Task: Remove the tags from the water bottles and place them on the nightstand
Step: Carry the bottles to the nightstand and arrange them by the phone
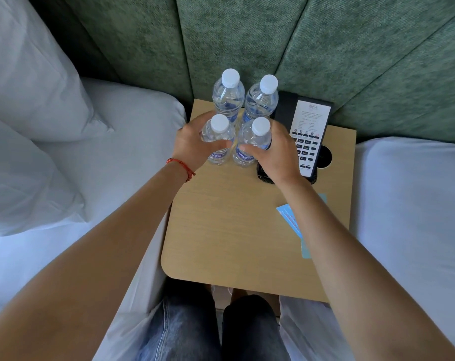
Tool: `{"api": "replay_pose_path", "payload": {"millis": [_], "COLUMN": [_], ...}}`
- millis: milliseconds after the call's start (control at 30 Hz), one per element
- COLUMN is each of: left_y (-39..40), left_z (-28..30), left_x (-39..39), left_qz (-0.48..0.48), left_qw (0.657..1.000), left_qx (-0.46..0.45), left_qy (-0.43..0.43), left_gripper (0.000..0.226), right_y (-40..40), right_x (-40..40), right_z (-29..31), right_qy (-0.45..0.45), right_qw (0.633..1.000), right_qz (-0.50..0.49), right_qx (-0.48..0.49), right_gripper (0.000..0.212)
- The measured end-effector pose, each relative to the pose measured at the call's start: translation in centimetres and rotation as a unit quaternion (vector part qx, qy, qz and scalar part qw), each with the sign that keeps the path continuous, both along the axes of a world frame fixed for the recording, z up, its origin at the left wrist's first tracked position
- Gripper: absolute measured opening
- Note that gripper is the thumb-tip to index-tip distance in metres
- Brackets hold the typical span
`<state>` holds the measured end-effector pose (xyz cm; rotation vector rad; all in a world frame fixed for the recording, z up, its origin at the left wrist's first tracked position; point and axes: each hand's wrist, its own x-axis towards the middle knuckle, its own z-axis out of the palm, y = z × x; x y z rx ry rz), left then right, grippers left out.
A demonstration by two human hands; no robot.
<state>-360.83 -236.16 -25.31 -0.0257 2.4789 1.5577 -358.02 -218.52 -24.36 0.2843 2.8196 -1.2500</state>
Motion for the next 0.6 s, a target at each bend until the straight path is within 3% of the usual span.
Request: {"api": "replay_pose_path", "payload": {"millis": [600], "left_y": [1.2], "left_z": [-0.5], "left_x": [-1.2], "left_qz": [0.004], "left_qw": [1.0], "left_qx": [-0.021], "left_qy": [-0.011], "left_gripper": [0.063], "right_y": [0.9], "right_x": [-0.9], "right_z": [-1.0], "right_qy": [0.012], "right_qw": [0.999], "right_qz": [0.003], "right_qx": [-0.029], "right_gripper": [0.064]}}
